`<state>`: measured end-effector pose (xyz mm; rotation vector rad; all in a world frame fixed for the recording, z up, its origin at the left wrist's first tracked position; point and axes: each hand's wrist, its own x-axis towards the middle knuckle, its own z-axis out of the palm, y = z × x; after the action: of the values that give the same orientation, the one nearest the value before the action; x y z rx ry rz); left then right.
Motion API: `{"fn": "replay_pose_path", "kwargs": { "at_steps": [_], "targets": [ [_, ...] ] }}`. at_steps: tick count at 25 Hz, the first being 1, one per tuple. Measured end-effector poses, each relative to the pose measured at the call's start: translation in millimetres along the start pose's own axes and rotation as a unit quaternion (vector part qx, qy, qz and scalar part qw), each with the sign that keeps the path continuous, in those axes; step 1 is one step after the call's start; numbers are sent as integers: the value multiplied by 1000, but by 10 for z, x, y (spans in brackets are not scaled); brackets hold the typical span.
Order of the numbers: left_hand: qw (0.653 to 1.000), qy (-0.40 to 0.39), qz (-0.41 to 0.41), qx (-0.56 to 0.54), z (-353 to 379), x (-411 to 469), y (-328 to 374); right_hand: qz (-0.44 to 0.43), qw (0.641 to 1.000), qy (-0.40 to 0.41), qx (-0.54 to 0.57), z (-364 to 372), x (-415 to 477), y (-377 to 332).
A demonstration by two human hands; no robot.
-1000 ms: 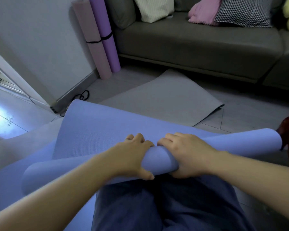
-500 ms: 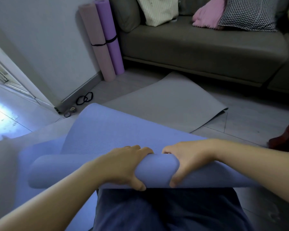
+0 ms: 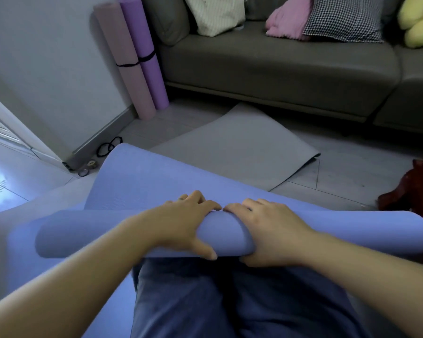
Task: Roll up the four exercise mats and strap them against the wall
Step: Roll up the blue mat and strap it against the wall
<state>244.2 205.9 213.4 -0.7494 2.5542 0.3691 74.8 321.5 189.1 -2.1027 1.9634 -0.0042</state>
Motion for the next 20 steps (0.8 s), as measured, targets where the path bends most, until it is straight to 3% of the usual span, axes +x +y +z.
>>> {"fn": "replay_pose_path", "kwargs": {
  "at_steps": [2, 4, 7, 12, 16, 18, 20],
  "targets": [
    [976, 174, 7, 134, 286, -98, 43, -3, 994, -87, 69, -127, 163, 58],
    [961, 226, -5, 157, 390, -94, 50, 2, 979, -167, 118, -235, 312, 104],
    [978, 177, -23, 110, 173, -133, 66, 6, 973, -181, 141, -299, 337, 60],
    [992, 116, 36, 20, 109, -208, 213, -48, 997, 1, -58, -171, -162, -112],
    [994, -76, 17, -77, -119, 79, 96, -24, 988, 123, -85, 133, -118, -41],
    [981, -146, 4, -124, -217, 220, 20, 7, 997, 50, -59, 13, 24, -10],
    [986, -122, 2, -111, -220, 253, -25, 12, 999, -29, -23, -97, 136, 26]
  ]
}}
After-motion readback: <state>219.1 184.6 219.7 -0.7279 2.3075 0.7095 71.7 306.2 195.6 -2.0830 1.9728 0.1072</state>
